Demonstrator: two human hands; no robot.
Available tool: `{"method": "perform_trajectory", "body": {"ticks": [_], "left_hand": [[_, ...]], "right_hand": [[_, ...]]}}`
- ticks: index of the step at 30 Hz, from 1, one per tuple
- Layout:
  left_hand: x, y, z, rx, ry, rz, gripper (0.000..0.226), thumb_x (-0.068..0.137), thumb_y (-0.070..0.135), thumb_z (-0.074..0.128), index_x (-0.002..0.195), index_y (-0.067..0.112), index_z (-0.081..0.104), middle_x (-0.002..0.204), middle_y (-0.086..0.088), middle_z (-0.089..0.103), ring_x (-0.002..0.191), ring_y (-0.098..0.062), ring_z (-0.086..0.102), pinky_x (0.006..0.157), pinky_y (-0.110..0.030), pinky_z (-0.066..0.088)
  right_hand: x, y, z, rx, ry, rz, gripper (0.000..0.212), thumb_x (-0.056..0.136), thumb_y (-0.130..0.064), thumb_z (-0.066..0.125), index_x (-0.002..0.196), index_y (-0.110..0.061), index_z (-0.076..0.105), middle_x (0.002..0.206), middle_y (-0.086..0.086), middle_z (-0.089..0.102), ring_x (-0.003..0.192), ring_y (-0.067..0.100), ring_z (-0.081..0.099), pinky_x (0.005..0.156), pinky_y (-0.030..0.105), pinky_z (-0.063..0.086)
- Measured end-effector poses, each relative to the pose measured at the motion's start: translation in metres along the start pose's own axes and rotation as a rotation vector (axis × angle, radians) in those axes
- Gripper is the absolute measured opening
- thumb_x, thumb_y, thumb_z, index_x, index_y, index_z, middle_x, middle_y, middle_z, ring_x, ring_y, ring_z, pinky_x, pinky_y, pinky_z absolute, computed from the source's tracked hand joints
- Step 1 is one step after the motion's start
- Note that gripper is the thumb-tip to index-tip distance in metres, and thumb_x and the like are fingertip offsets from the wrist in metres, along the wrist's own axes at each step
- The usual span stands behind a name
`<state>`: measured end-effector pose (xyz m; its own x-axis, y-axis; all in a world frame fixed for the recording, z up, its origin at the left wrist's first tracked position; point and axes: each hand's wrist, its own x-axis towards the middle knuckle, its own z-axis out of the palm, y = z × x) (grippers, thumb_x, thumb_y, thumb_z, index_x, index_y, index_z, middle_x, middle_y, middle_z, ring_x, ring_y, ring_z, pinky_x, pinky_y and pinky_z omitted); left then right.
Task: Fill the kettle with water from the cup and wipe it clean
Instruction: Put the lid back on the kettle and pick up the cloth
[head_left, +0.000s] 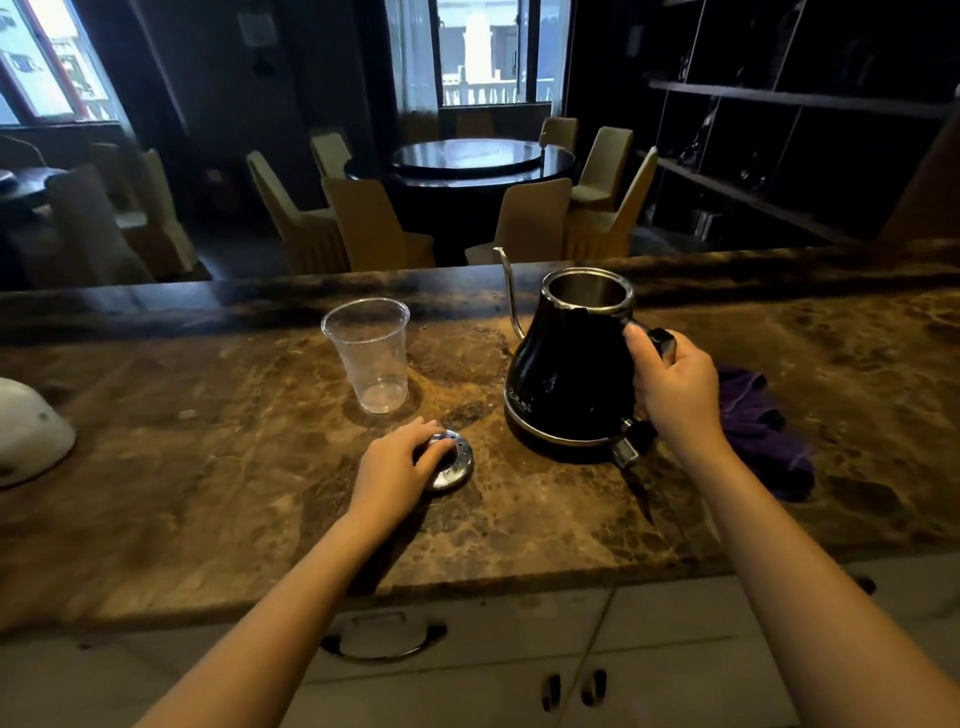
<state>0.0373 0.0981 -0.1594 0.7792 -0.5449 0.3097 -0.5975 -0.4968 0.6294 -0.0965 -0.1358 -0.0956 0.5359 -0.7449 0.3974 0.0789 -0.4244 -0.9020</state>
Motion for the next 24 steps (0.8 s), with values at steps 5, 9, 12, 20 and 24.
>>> {"method": "perform_trajectory", "body": {"ticks": [5, 9, 12, 20, 24], "left_hand": [[0.008, 0.008, -0.001, -0.09, 0.102, -0.049, 0.021, 0.086, 0.022, 0.06, 0.101, 0.013, 0.071, 0.101, -0.004, 0.073, 0.094, -0.015, 0.065, 0.076, -0.011, 0.04], [0.041, 0.062, -0.023, -0.266, 0.188, 0.048, 0.018, 0.088, 0.022, 0.056, 0.098, 0.015, 0.069, 0.089, 0.001, 0.068, 0.08, -0.007, 0.061, 0.068, -0.011, 0.045], [0.081, 0.117, -0.035, -0.332, 0.293, 0.193, 0.019, 0.086, 0.026, 0.059, 0.094, 0.014, 0.072, 0.083, 0.005, 0.068, 0.073, -0.005, 0.062, 0.066, -0.014, 0.046], [0.142, 0.178, 0.006, -0.04, 0.106, 0.285, 0.027, 0.082, 0.035, 0.063, 0.09, 0.011, 0.073, 0.088, -0.006, 0.074, 0.077, -0.013, 0.063, 0.07, -0.03, 0.051], [0.143, 0.178, 0.013, -0.019, 0.056, 0.302, 0.027, 0.082, 0.033, 0.064, 0.089, 0.009, 0.072, 0.088, -0.009, 0.074, 0.072, -0.011, 0.058, 0.067, -0.026, 0.045]], "right_hand": [[-0.001, -0.001, 0.0, 0.016, -0.015, 0.009, 0.04, 0.076, -0.057, 0.054, 0.06, -0.021, 0.046, 0.055, 0.004, 0.046, 0.055, 0.027, 0.045, 0.055, 0.044, 0.04], [-0.001, -0.004, -0.001, -0.014, -0.002, -0.003, 0.039, 0.08, -0.051, 0.056, 0.059, -0.019, 0.045, 0.057, 0.008, 0.047, 0.056, 0.027, 0.046, 0.054, 0.044, 0.04], [-0.003, -0.007, -0.001, -0.026, 0.009, -0.024, 0.039, 0.084, -0.042, 0.056, 0.056, -0.021, 0.042, 0.054, 0.004, 0.046, 0.052, 0.021, 0.045, 0.051, 0.041, 0.038], [-0.009, -0.013, 0.004, -0.066, 0.049, -0.007, 0.038, 0.087, -0.035, 0.056, 0.056, -0.021, 0.04, 0.051, -0.005, 0.043, 0.044, 0.004, 0.043, 0.043, 0.017, 0.033], [-0.01, -0.014, 0.007, -0.07, 0.063, 0.005, 0.037, 0.087, -0.036, 0.056, 0.056, -0.021, 0.04, 0.05, -0.008, 0.041, 0.043, 0.001, 0.045, 0.044, 0.021, 0.031]]}}
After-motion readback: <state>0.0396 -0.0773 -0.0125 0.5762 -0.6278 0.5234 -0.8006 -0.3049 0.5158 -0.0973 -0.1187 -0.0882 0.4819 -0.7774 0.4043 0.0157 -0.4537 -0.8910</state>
